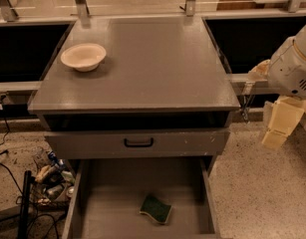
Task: Pick sponge from middle drawer and place on counter
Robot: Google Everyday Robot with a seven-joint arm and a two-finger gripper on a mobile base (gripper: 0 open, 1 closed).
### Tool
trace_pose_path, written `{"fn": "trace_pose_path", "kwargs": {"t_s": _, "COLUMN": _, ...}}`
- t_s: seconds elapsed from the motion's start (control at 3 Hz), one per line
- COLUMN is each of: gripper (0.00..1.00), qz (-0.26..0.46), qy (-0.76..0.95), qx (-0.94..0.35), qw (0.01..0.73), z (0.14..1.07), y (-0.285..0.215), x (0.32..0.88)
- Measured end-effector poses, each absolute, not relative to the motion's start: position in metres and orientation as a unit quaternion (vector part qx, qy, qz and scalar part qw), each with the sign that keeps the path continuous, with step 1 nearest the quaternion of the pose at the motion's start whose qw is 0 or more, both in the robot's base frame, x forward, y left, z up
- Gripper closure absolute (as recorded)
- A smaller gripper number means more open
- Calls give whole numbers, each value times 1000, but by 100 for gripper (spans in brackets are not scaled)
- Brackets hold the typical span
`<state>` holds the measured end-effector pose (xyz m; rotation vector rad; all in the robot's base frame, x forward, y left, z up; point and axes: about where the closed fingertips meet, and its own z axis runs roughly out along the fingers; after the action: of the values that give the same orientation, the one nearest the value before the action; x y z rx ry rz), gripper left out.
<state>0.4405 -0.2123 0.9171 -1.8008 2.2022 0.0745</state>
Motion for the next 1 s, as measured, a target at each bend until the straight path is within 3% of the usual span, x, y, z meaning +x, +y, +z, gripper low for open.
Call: {"fn": "trace_pose_path", "kwargs": {"t_s": 1.0, "gripper": 0, "qz": 31, "qy": 785, "qx": -596, "qw": 164, "z": 870, "y": -219, "x": 440}}
